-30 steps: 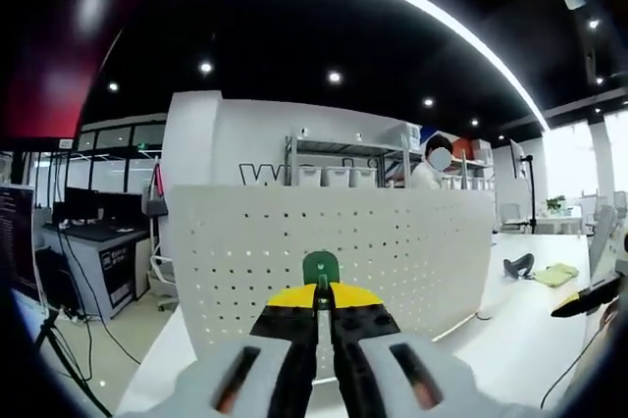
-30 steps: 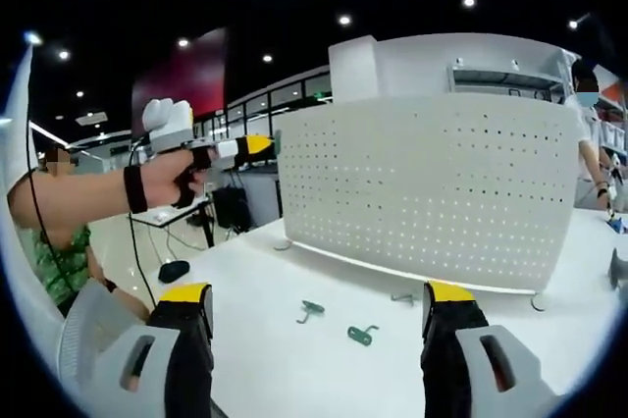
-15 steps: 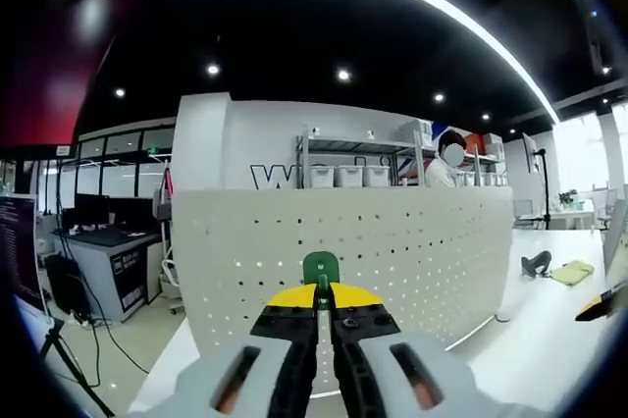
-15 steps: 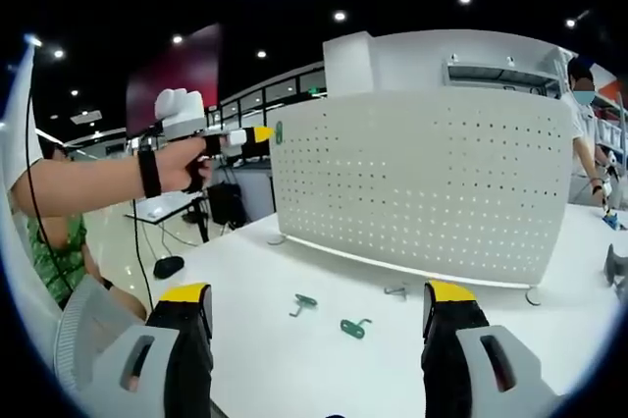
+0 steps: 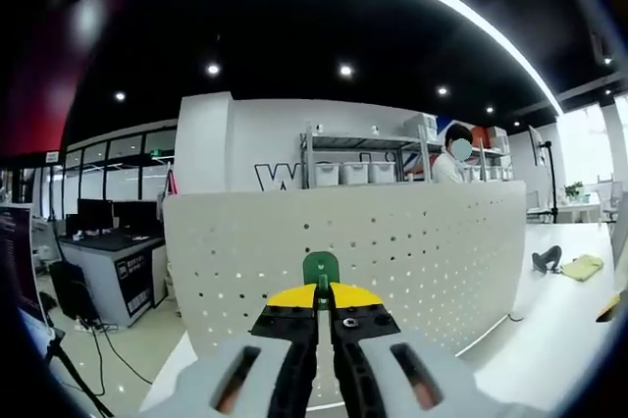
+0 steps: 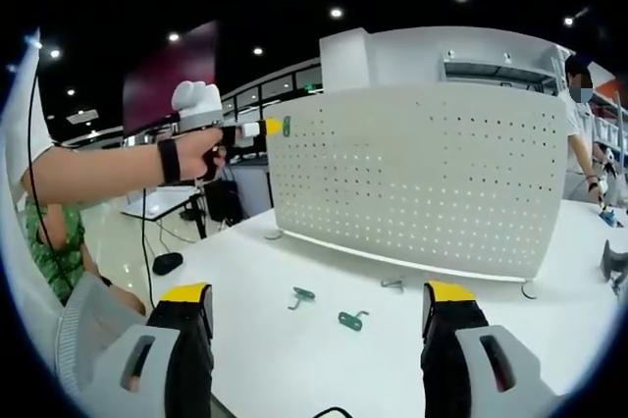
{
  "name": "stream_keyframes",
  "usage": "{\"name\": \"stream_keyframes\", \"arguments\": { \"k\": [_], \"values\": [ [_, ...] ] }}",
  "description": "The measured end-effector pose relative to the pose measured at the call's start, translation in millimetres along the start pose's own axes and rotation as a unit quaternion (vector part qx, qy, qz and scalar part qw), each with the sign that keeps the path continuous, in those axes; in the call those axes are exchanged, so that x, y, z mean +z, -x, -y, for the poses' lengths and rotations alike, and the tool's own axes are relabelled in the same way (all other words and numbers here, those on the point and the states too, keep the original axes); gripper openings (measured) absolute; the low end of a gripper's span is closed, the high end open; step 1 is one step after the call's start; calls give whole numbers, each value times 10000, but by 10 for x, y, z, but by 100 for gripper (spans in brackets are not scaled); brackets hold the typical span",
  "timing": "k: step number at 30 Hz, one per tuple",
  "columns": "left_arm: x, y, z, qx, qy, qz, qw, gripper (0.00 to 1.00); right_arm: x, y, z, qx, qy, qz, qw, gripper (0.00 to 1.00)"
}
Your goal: Insert the hook assembly into the mounting plate slot until the hook locks in place.
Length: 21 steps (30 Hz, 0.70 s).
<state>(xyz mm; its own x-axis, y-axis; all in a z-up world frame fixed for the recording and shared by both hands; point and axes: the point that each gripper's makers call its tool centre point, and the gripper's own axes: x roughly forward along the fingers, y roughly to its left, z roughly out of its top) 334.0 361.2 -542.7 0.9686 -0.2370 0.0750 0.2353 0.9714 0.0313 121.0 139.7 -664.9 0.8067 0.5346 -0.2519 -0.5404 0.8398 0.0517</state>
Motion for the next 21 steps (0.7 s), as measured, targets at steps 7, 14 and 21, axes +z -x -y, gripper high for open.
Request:
{"name": "stream_keyframes", "arguments": {
  "k": [7,14,21],
  "values": [
    [-10,-111,-30,48,1,-32,10000,3,17,-17,12,3,86,-52,9999,89],
    [27,-219,-96,132,73,7,9999,3,-16,-4,18,-7,89,-137,9999,89],
    [95,-345,-73,96,11,81,9999,3,-62,15,3,-40,45,-180,9998,89]
  ]
}}
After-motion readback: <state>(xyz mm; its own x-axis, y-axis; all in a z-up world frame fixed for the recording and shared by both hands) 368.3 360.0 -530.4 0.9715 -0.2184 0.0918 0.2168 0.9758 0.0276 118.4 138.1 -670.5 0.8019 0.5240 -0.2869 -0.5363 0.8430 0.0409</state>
